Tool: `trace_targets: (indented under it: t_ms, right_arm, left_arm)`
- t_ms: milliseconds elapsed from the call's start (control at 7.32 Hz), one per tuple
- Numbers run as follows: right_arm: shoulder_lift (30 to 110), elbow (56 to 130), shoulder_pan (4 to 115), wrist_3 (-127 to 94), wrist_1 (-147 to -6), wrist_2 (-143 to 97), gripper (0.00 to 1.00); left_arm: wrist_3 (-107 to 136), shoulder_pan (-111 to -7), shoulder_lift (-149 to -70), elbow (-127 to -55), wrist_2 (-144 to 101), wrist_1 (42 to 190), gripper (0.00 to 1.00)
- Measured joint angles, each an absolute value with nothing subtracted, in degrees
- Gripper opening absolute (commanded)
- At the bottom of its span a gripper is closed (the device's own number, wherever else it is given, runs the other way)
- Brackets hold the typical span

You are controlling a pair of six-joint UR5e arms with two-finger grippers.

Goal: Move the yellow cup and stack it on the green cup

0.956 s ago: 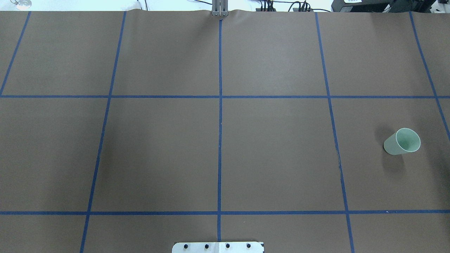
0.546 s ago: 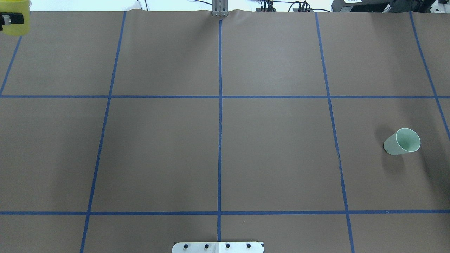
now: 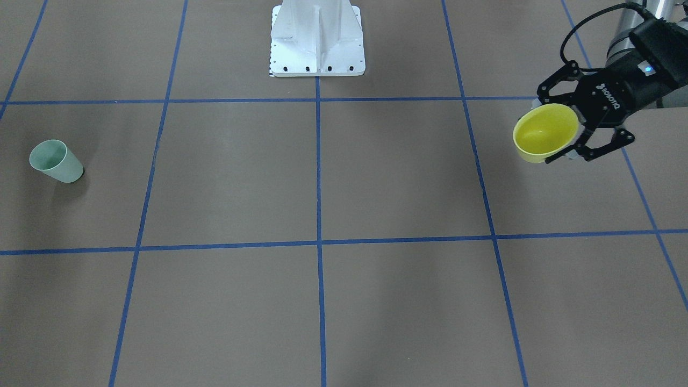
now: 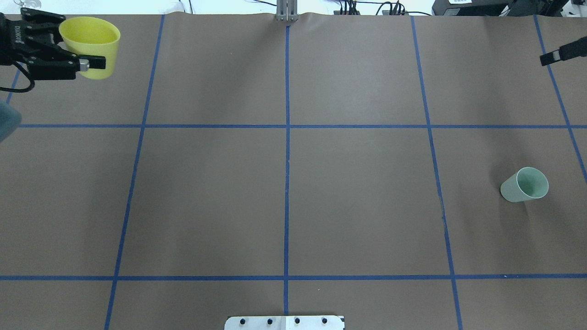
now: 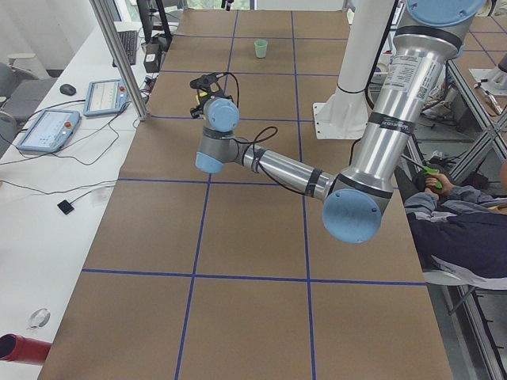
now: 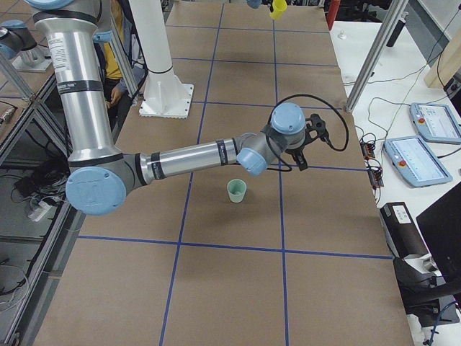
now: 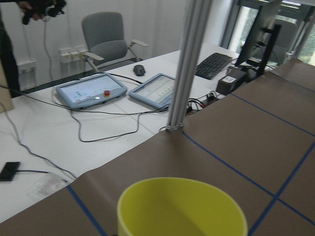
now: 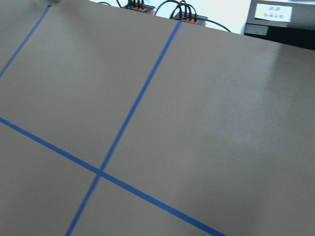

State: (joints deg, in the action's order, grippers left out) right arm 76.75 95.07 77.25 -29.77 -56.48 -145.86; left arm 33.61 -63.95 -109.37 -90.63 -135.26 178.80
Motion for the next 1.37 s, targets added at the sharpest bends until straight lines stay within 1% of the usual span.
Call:
trace_targets:
  t_ms: [273, 683, 1093, 1366]
  right_arm:
    - [67.5, 96.6, 69.0, -45.8, -58.3, -143.9, 1.0]
    - [58.1, 102.1, 60.4, -61.7, -66.0, -138.0, 1.0]
    - [47.7, 103.5, 52.3, -69.9, -78.8, -133.6, 1.0]
    - [44.4, 103.1, 47.9, -71.2, -83.0, -130.9, 1.0]
  left_arm:
    - [31.8, -57.2, -110.8, -91.0, -130.7, 179.1, 0.46]
    - [28.5, -48.0, -112.0, -90.5, -121.6, 179.2, 0.46]
    - [28.1, -42.1, -114.5, -90.1, -114.0, 179.1, 0.47]
    - [28.1, -39.3, -116.6, -89.5, -110.2, 179.0, 0.47]
